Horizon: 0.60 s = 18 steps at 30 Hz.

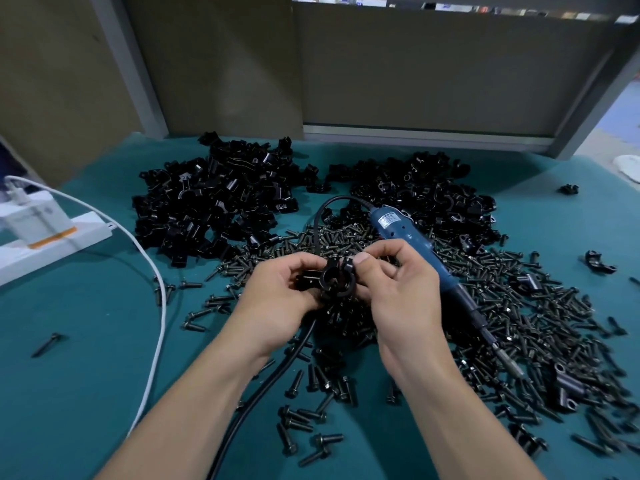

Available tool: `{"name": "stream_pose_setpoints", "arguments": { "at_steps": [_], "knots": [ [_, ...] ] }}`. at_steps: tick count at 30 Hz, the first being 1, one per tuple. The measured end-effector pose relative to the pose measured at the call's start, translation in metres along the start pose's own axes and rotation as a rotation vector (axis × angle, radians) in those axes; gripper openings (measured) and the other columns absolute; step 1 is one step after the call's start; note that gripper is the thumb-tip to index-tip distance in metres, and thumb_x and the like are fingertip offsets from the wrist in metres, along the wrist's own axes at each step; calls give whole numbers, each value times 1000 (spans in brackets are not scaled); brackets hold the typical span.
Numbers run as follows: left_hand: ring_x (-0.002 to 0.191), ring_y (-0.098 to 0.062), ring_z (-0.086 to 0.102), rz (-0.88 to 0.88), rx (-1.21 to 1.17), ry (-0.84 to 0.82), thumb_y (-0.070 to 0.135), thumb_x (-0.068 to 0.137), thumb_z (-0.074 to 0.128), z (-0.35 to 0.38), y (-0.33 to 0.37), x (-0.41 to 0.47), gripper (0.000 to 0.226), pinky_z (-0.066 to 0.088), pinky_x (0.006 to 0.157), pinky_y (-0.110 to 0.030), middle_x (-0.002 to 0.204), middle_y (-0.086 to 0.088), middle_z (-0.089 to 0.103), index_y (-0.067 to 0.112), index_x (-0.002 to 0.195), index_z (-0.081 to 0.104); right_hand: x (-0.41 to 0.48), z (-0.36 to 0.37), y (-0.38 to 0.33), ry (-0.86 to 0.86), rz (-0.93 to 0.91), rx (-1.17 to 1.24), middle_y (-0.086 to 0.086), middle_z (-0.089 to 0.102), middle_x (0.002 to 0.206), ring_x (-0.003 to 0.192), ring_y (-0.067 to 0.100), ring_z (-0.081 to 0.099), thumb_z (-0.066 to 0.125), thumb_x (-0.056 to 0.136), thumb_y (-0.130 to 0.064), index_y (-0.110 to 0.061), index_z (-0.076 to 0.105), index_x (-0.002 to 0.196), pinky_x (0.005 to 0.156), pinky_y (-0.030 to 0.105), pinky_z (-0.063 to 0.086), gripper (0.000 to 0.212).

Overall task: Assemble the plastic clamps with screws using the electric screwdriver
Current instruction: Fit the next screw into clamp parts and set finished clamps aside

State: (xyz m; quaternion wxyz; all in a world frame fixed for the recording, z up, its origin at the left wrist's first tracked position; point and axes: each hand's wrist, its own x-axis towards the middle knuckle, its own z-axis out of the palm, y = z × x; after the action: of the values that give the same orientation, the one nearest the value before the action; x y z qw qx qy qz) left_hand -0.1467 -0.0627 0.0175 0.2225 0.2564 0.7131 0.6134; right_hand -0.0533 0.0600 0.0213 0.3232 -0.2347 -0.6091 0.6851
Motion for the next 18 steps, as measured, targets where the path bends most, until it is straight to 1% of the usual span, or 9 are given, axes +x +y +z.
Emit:
{"name": "stream_pose_setpoints", "arguments": {
  "at_steps": [2, 4, 7, 9, 11, 12, 14, 16, 18],
  "knots": [
    [88, -20, 75, 66, 185, 5, 12, 91, 80, 5, 0, -2, 22, 60, 83, -44, 88, 7, 80, 34, 92, 81, 0, -2, 1, -13, -70, -85, 10, 74, 75, 68, 23, 63, 72, 95, -16, -27, 67, 85, 75, 50, 58, 16],
    [78, -23, 75, 86, 214, 12, 21, 95, 75, 8, 1, -5, 16, 63, 76, -52, 83, 5, 78, 36, 90, 78, 1, -3, 1, -8, -107, -119, 5, 74, 71, 66, 24, 61, 72, 93, -21, -30, 67, 87, 72, 54, 57, 12],
    [69, -19, 73, 43, 72, -30, 17, 95, 69, 10, 4, -7, 23, 63, 63, -44, 80, 7, 76, 38, 93, 77, 5, -9, -2, 28, -175, -159, 0, 70, 66, 61, 21, 59, 73, 94, -20, -29, 66, 87, 66, 52, 53, 13],
    [66, -16, 67, -1, -38, -77, 18, 86, 63, 12, 6, -7, 30, 57, 59, -36, 76, 4, 72, 40, 100, 77, 6, -12, -6, 24, -234, -187, 4, 70, 68, 65, 31, 64, 73, 95, -20, -29, 65, 88, 70, 52, 55, 14],
    [68, -12, 65, -20, -52, -99, 25, 77, 62, 13, 5, -7, 41, 58, 63, -34, 87, 6, 75, 46, 109, 76, 5, -13, -11, -1, -277, -191, 9, 74, 77, 75, 39, 69, 73, 95, -21, -29, 64, 90, 76, 55, 57, 13],
    [69, -10, 65, -28, -43, -92, 33, 73, 63, 13, 4, -7, 44, 59, 67, -37, 93, 10, 76, 49, 111, 75, 4, -14, -12, -15, -298, -197, 9, 75, 81, 78, 36, 70, 73, 95, -21, -29, 64, 91, 77, 52, 58, 12],
    [66, -9, 65, -36, -28, -79, 50, 67, 61, 11, 3, -7, 44, 57, 72, -38, 91, 21, 74, 58, 109, 73, 3, -13, -14, -40, -325, -202, 6, 77, 86, 82, 26, 73, 73, 95, -19, -28, 64, 92, 79, 45, 60, 13],
    [64, -7, 62, 2, 20, -106, 57, 73, 60, 11, 4, -9, 35, 52, 70, -29, 86, 27, 71, 64, 106, 70, 3, -13, -13, -47, -323, -198, 5, 77, 86, 83, 24, 74, 73, 95, -18, -28, 64, 92, 81, 46, 61, 13],
    [66, -8, 60, 69, 55, -144, 47, 87, 64, 11, 5, -9, 26, 52, 69, -25, 87, 23, 70, 55, 112, 70, 3, -12, -12, -22, -322, -200, 7, 76, 83, 80, 32, 72, 72, 95, -19, -28, 64, 91, 80, 54, 59, 13]
  ]
}}
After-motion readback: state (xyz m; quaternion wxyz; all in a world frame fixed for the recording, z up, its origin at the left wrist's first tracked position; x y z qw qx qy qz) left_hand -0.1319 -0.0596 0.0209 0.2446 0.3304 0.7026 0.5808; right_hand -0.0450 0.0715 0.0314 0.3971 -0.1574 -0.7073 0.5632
